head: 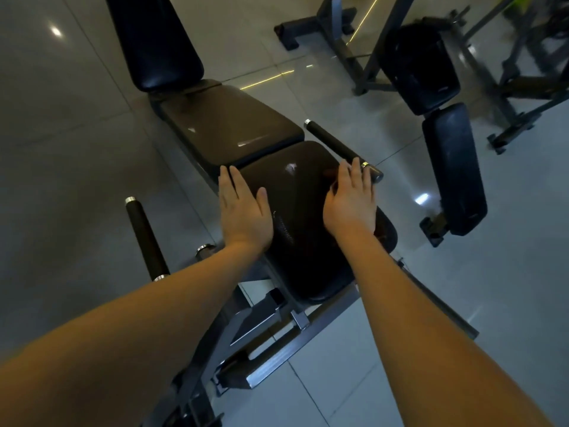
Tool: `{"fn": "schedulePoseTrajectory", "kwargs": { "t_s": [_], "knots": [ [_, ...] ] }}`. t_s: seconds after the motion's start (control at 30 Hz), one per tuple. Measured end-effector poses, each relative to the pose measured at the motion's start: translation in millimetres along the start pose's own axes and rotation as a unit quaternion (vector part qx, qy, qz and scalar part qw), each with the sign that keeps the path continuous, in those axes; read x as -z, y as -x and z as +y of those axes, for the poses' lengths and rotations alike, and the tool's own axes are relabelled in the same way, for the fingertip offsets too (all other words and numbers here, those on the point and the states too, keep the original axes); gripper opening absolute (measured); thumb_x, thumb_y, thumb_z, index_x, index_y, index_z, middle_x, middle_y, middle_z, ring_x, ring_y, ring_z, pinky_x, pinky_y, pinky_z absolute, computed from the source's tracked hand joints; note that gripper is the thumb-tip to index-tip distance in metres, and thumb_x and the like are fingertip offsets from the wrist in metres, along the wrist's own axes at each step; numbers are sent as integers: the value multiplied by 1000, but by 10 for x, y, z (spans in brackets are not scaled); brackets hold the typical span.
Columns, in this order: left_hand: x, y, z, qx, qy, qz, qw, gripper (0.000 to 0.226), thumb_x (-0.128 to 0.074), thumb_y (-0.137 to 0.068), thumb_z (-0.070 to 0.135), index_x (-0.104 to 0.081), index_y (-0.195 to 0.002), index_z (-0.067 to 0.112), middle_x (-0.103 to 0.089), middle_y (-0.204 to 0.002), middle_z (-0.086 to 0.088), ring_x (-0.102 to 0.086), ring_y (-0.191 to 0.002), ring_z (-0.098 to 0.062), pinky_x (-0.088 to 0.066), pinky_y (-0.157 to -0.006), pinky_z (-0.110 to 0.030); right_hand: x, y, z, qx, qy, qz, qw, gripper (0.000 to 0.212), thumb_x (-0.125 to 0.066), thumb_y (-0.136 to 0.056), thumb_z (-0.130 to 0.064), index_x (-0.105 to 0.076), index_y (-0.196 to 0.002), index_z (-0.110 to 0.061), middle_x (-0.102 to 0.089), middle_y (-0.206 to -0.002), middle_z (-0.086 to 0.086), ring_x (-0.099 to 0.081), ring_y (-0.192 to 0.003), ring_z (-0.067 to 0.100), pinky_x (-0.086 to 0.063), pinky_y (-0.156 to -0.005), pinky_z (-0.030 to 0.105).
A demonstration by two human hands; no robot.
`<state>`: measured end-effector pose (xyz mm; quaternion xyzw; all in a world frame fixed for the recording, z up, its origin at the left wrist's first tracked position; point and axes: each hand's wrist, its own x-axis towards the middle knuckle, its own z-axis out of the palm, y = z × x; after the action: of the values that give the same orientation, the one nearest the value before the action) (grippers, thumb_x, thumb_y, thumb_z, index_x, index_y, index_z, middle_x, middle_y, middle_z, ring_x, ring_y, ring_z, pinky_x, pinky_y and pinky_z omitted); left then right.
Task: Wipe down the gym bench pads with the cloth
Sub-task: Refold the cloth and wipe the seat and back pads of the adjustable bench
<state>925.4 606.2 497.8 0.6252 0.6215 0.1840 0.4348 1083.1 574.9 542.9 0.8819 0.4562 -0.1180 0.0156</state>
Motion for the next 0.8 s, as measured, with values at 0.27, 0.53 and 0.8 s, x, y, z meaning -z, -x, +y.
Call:
{"fn": "schedulePoseTrajectory", "kwargs": {
  "t_s": [0.27,0.53,0.8],
  "knots": [
    [152,-30,67,-38,-202,-73,976,75,-22,-104,49,6,-155,3,13,-161,-26,12,-150,-39,8,-121,-47,86,103,-96,38,9,-13,999,59,-30,-104,-28,-5,-156,-16,1,-164,6,3,-150,23,0,-123,41],
    [588,-322,-39,-296,-432,-196,829,83,-5,-96,65,10,-156,9,17,-164,-9,20,-150,-24,11,-120,-52,-13,1148,-115,148,1,-59,987,60,-34,-104,-28,-2,-155,-24,7,-162,-6,24,-139,5,27,-104,17],
    [681,-528,33,-258,-378,-386,801,146,-61,-65,84,35,-145,9,44,-152,-6,38,-142,-25,12,-120,-46,-81,681,-427,167,-8,-62,984,58,-36,-104,-23,-10,-155,-14,-4,-164,2,11,-148,14,11,-118,28]
  ]
}}
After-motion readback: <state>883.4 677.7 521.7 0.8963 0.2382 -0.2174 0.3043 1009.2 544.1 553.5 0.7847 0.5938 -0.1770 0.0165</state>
